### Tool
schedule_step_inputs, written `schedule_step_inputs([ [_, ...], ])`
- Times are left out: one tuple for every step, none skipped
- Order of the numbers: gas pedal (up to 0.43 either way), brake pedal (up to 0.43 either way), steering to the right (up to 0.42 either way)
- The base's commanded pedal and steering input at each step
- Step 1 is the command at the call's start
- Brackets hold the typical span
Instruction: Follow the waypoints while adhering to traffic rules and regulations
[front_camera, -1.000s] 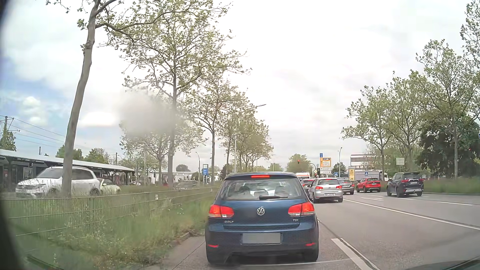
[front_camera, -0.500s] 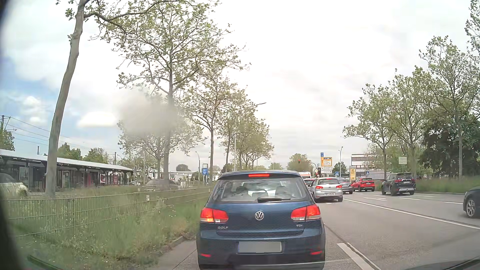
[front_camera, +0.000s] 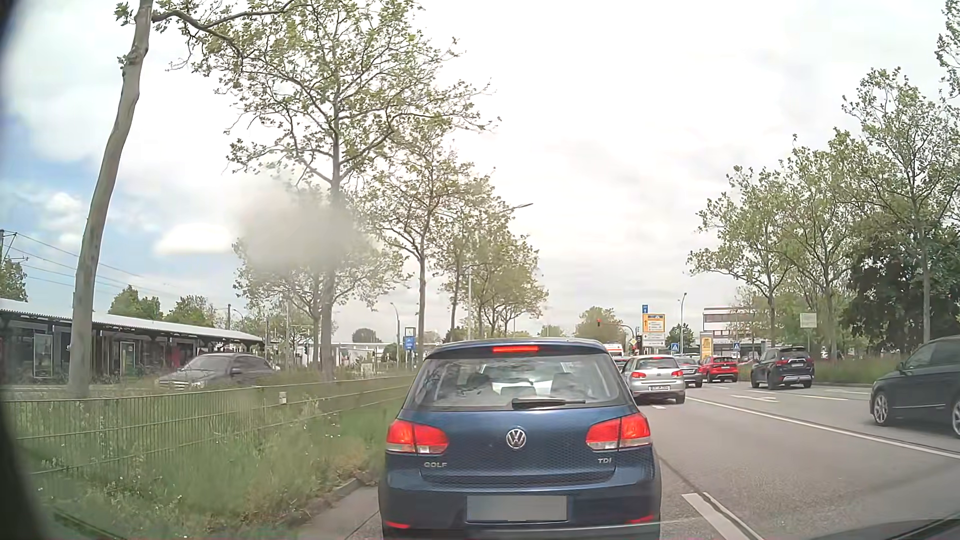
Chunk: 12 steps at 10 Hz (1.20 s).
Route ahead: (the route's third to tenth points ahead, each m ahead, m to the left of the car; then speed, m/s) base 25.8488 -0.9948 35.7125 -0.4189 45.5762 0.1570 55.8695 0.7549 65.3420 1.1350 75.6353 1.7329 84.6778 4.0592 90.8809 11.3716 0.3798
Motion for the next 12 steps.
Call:
schedule_step_inputs([
  [0.000, 0.226, -0.003],
  [0.000, 0.226, -0.004],
  [0.000, 0.226, -0.003],
  [0.000, 0.226, -0.003],
  [0.000, 0.226, -0.003],
  [0.000, 0.226, -0.003],
  [0.000, 0.232, -0.003],
  [0.000, 0.232, -0.004],
  [0.000, 0.238, -0.004],
  [0.000, 0.238, -0.003],
  [0.000, 0.232, -0.003],
  [0.000, 0.238, -0.003],
])
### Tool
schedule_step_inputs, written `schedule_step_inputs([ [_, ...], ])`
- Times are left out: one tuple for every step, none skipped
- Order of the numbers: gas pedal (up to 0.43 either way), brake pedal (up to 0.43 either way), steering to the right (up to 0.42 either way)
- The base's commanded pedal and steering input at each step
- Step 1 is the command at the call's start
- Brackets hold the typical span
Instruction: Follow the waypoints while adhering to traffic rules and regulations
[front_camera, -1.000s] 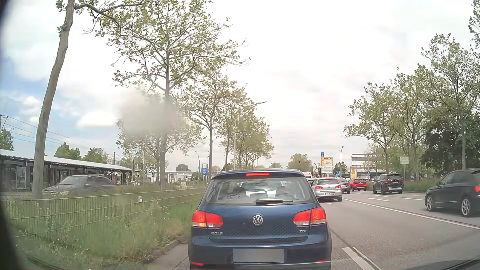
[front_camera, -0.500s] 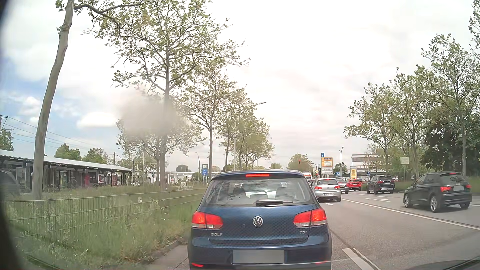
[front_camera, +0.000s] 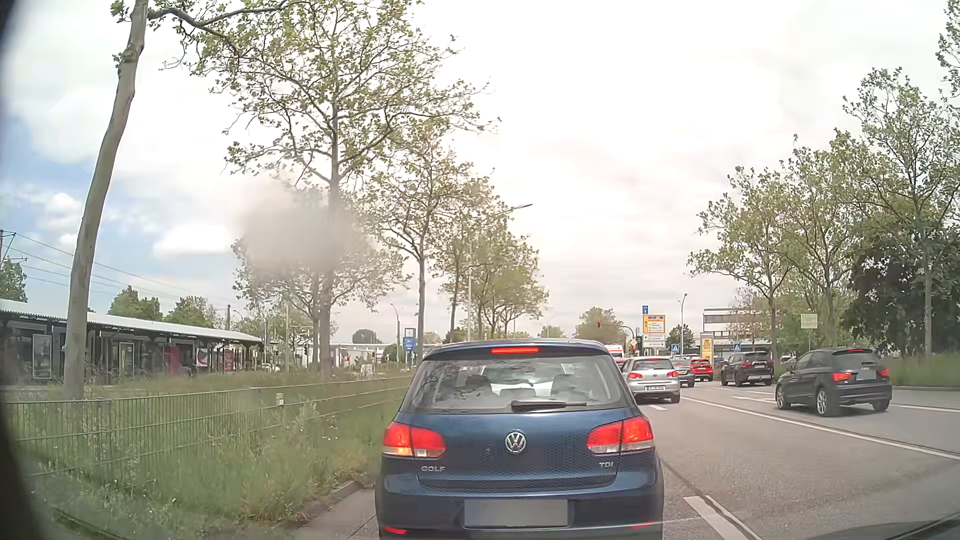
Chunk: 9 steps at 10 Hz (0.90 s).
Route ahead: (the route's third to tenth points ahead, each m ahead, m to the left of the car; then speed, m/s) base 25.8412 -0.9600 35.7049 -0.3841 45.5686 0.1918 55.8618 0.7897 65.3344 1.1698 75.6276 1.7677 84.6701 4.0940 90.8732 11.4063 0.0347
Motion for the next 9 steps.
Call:
schedule_step_inputs([
  [0.000, 0.238, -0.004],
  [0.000, 0.238, -0.003],
  [0.000, 0.238, -0.003],
  [0.000, 0.238, -0.003],
  [0.000, 0.238, -0.003],
  [0.000, 0.238, -0.004],
  [0.000, 0.244, -0.003],
  [0.000, 0.238, -0.003],
  [0.000, 0.238, -0.003],
])
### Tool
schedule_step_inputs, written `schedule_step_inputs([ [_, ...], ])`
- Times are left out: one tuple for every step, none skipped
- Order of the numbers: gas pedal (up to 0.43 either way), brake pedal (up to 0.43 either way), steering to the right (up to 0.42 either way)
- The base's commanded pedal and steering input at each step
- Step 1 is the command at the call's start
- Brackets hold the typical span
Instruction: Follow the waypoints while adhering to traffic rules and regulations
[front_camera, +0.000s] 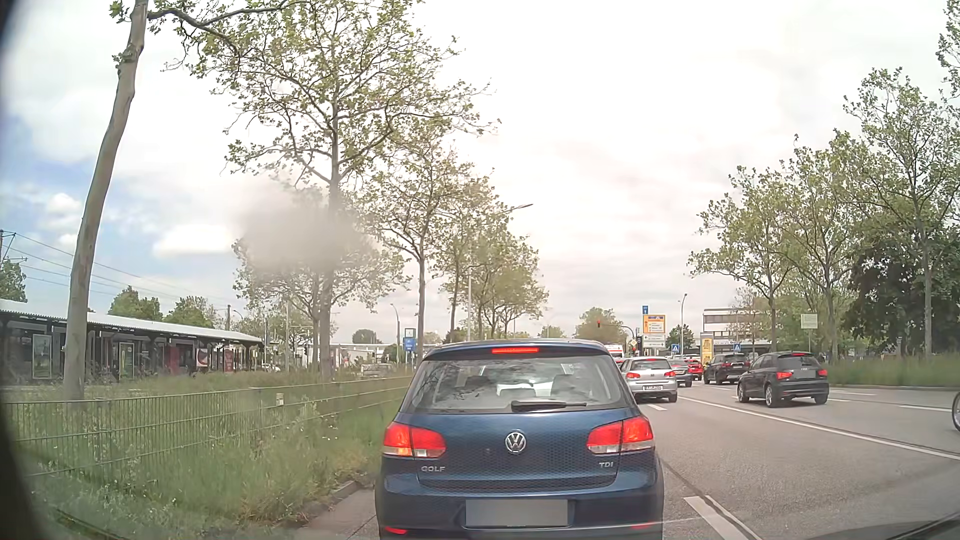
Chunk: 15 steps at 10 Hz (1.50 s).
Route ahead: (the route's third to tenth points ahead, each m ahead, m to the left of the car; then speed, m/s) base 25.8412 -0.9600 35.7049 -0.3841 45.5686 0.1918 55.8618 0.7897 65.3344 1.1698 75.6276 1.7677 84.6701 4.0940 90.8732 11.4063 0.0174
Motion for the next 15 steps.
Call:
schedule_step_inputs([
  [0.000, 0.244, -0.003],
  [0.000, 0.244, -0.003],
  [0.000, 0.244, -0.004],
  [0.000, 0.244, -0.003],
  [0.000, 0.238, -0.003],
  [0.000, 0.244, -0.003],
  [0.000, 0.244, -0.003],
  [0.000, 0.244, -0.004],
  [0.000, 0.244, -0.003],
  [0.000, 0.244, -0.003],
  [0.000, 0.244, -0.003],
  [0.000, 0.244, -0.003],
  [0.000, 0.244, -0.004],
  [0.000, 0.244, -0.004],
  [0.000, 0.244, -0.004],
])
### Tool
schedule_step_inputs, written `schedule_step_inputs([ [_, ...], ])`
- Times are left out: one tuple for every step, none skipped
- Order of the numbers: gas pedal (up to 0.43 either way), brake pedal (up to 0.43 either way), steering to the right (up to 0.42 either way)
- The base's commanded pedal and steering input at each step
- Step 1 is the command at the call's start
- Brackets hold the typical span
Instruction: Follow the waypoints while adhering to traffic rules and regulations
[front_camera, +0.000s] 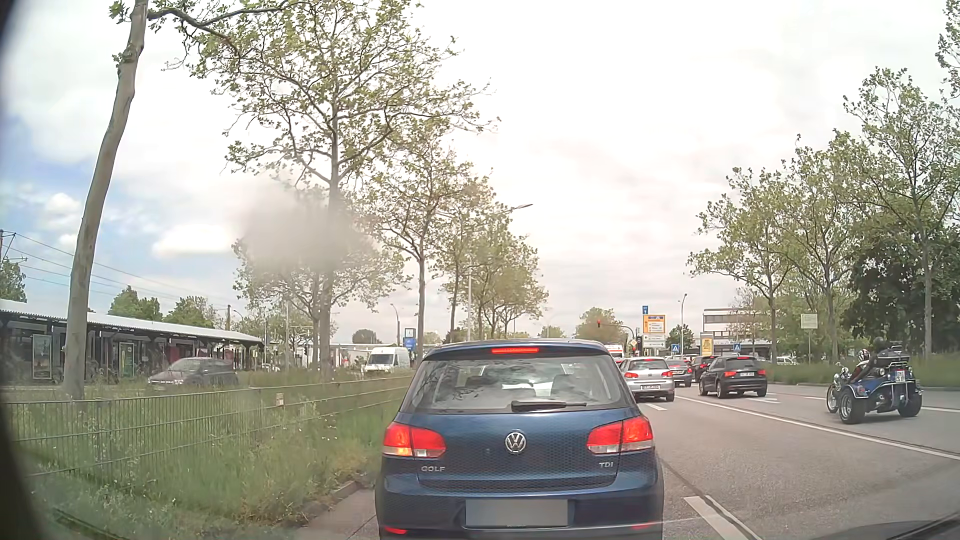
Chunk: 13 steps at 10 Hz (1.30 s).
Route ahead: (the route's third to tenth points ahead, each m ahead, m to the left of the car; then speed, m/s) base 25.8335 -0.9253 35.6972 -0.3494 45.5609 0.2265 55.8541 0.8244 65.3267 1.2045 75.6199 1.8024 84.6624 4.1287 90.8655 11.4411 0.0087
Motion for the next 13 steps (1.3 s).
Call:
schedule_step_inputs([
  [0.000, 0.244, -0.003],
  [0.000, 0.244, -0.003],
  [0.000, 0.244, -0.004],
  [0.000, 0.244, -0.003],
  [0.000, 0.244, -0.003],
  [0.000, 0.244, -0.004],
  [0.000, 0.244, -0.003],
  [0.000, 0.244, -0.003],
  [0.000, 0.244, -0.003],
  [0.000, 0.244, -0.004],
  [0.000, 0.244, -0.004],
  [0.000, 0.244, -0.003],
  [0.000, 0.244, -0.003],
])
